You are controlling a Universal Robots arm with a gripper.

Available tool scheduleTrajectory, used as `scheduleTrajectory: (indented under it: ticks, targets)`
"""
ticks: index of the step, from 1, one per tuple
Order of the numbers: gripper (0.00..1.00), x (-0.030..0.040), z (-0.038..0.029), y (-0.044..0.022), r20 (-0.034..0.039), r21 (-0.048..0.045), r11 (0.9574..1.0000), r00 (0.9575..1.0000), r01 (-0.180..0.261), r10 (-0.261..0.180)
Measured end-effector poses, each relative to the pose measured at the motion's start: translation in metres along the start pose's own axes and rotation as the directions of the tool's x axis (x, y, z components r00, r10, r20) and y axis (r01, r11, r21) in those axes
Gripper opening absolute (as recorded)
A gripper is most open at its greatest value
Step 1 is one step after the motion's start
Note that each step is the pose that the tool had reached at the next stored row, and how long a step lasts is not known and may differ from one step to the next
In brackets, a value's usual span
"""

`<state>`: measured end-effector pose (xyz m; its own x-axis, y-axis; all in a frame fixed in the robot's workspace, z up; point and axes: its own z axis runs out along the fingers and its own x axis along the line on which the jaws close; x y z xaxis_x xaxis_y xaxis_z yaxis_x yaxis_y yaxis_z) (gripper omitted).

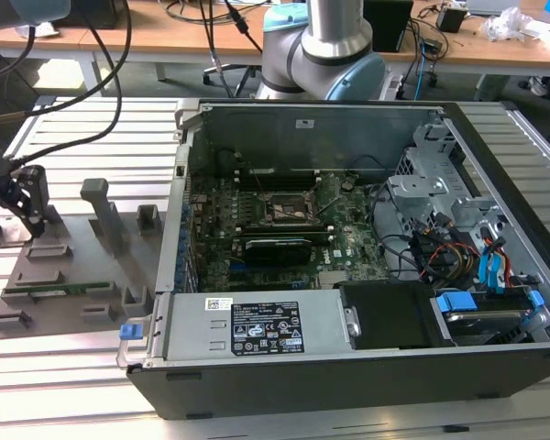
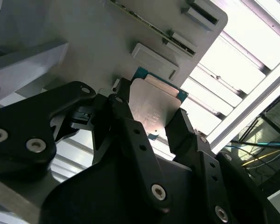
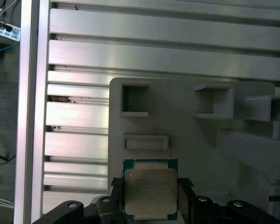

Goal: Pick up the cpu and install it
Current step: 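Pick up the cpu and move it towards the insertion slot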

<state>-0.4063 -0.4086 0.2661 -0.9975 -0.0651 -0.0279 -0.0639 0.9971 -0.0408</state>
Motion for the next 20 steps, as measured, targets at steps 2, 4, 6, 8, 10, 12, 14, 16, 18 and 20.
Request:
scheduleTrajectory:
  ticks: [2,4,6,8,10,12,14,16,18,20]
  targets:
    - [0.55,0.0000,-0.0020,-0.0001,-0.0001,0.0000,1.0000,1.0000,0.000,0.000]
    - [0.55,-0.0001,-0.0033,-0.0001,-0.0001,0.0000,1.0000,1.0000,0.000,0.000]
    - [0.55,-0.0001,-0.0046,-0.0002,0.0000,0.0000,1.0000,1.0000,0.000,0.000]
    - [0.55,-0.0002,-0.0059,-0.0002,-0.0001,0.0000,1.0000,1.0000,0.000,0.000]
    - [0.55,-0.0002,-0.0076,-0.0003,-0.0001,0.0000,1.0000,1.0000,0.000,0.000]
    - [0.55,-0.0002,-0.0096,-0.0004,-0.0001,0.0000,1.0000,1.0000,0.000,0.000]
    - [0.55,-0.0003,-0.0109,-0.0004,-0.0001,0.0000,1.0000,1.0000,0.000,0.000]
    - [0.55,-0.0003,-0.0130,-0.0005,-0.0001,0.0000,1.0000,1.0000,0.000,0.000]
    - [0.55,-0.0004,-0.0144,-0.0006,-0.0001,0.0000,1.0000,1.0000,0.000,0.000]
    - [0.55,-0.0004,-0.0164,-0.0007,-0.0001,0.0000,1.0000,1.0000,0.000,0.000]
